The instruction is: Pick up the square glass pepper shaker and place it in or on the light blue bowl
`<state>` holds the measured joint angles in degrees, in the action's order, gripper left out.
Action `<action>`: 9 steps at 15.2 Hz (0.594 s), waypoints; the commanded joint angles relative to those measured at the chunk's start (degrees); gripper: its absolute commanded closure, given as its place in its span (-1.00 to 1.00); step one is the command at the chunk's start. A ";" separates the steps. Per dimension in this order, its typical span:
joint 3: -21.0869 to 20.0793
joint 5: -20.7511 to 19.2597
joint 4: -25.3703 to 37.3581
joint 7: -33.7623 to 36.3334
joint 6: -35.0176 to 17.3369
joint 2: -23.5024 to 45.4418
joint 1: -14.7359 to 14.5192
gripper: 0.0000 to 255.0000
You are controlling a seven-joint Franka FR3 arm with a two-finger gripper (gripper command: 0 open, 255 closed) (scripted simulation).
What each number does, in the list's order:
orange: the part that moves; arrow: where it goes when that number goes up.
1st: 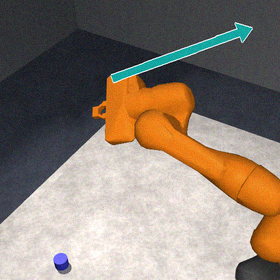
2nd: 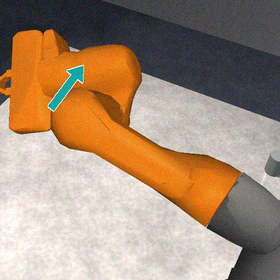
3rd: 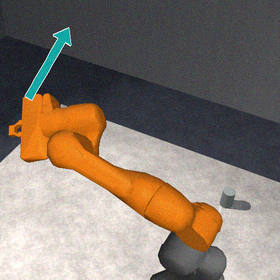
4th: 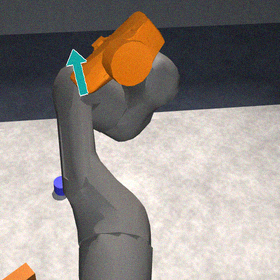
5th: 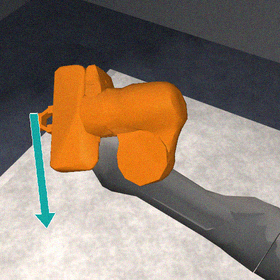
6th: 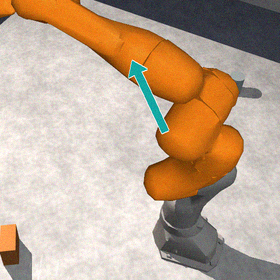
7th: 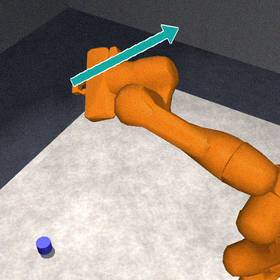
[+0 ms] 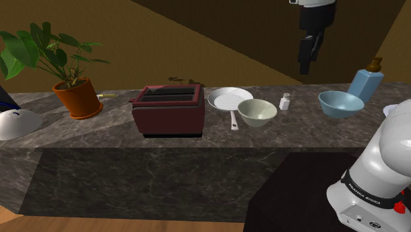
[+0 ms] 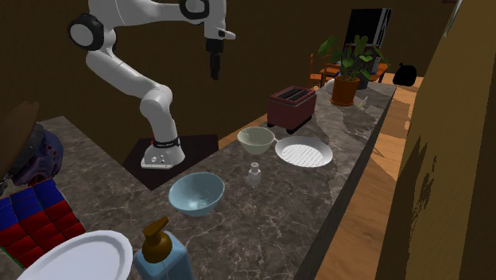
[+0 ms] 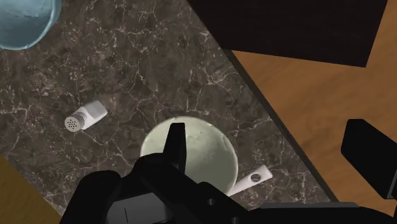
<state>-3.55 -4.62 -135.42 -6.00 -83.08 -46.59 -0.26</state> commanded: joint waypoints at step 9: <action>11.36 -5.94 -10.30 -10.95 -13.72 -1.23 2.46 -1.00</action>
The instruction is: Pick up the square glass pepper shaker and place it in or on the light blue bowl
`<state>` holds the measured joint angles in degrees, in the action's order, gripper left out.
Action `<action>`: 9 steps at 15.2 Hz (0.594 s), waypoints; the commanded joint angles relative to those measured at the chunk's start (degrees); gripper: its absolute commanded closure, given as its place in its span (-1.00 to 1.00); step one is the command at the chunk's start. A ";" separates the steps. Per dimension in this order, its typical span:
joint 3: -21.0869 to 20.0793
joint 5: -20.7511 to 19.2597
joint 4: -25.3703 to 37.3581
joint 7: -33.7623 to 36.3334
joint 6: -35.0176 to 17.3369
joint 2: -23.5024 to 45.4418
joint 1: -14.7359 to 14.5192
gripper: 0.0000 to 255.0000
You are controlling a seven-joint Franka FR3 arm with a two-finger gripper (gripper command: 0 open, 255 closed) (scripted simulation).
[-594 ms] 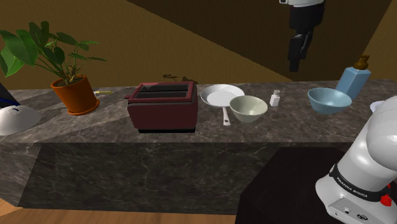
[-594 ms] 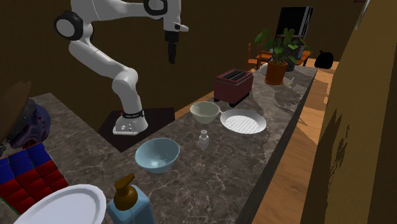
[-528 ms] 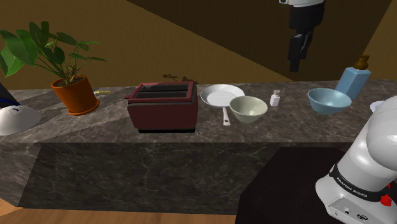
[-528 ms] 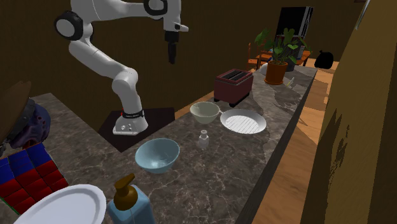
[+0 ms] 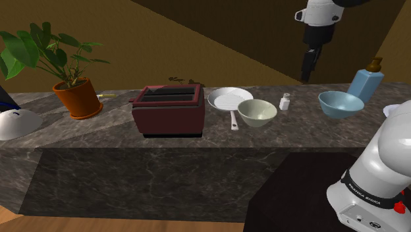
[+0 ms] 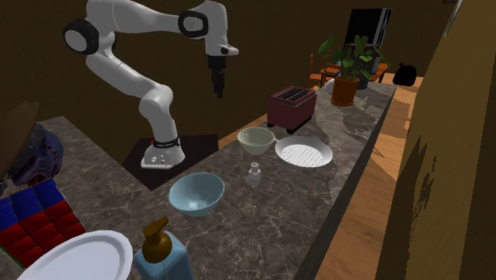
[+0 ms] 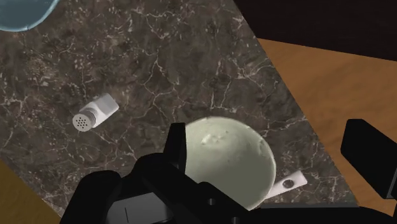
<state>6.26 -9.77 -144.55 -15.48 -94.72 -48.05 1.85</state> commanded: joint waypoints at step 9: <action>16.04 -5.77 -5.73 -14.27 -19.91 8.64 2.40 -1.00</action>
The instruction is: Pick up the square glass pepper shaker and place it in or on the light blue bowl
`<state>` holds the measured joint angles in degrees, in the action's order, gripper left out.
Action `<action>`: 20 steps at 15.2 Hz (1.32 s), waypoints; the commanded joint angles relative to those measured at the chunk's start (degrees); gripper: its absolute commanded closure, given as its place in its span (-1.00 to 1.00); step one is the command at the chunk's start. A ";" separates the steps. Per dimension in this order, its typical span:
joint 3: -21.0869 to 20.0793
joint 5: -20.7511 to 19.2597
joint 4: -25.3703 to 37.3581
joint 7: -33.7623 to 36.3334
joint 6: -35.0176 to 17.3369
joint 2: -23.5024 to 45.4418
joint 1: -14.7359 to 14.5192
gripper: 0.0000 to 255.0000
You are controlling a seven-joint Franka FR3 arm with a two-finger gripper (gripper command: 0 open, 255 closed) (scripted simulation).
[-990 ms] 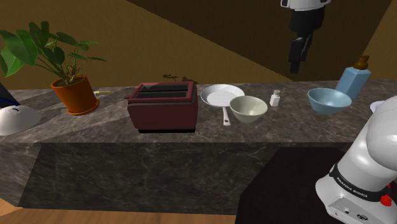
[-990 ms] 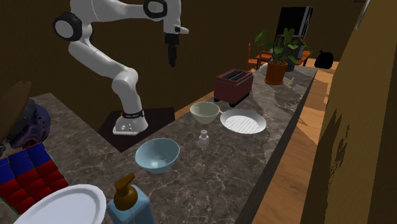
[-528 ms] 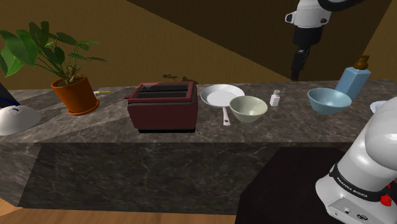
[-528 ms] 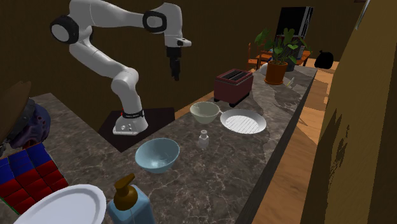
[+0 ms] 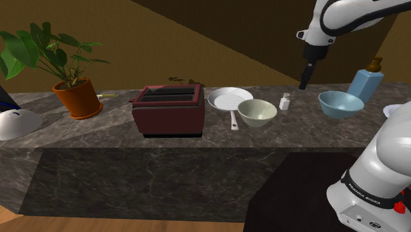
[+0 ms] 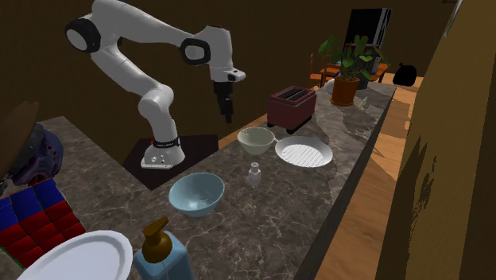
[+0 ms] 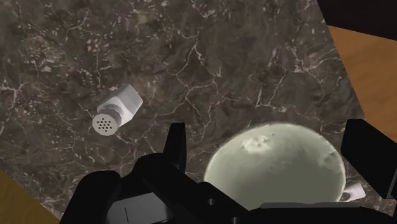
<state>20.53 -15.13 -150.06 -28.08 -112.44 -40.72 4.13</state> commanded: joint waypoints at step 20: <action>30.52 40.83 13.45 -53.11 -28.53 47.83 -13.27 -1.00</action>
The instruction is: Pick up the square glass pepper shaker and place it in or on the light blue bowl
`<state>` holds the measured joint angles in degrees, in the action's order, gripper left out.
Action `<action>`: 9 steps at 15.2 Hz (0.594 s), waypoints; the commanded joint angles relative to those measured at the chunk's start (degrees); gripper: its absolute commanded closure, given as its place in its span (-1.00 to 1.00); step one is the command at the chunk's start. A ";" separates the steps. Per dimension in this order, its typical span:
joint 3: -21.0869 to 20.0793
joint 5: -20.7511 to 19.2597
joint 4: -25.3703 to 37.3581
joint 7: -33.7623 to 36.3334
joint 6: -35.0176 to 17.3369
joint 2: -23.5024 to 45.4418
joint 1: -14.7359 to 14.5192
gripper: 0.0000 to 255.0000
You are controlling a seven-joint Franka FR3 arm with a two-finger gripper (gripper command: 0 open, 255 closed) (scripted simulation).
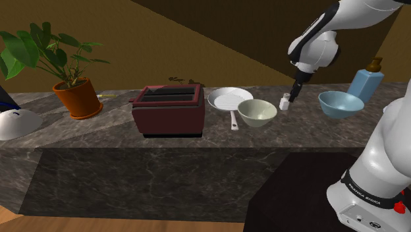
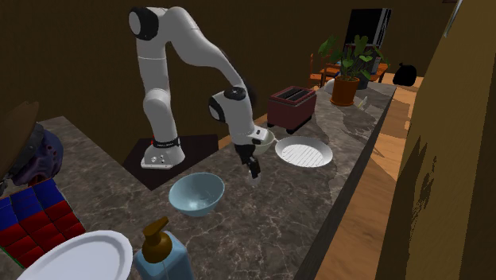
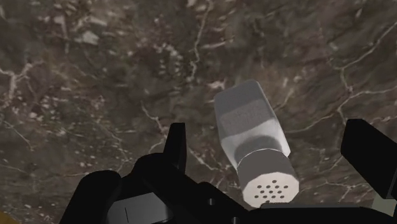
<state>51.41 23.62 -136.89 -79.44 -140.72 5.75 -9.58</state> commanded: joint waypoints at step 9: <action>-3.11 8.61 0.53 -6.20 -1.98 5.81 2.10 -1.00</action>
<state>48.35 32.13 -136.38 -85.57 -142.68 11.50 -7.52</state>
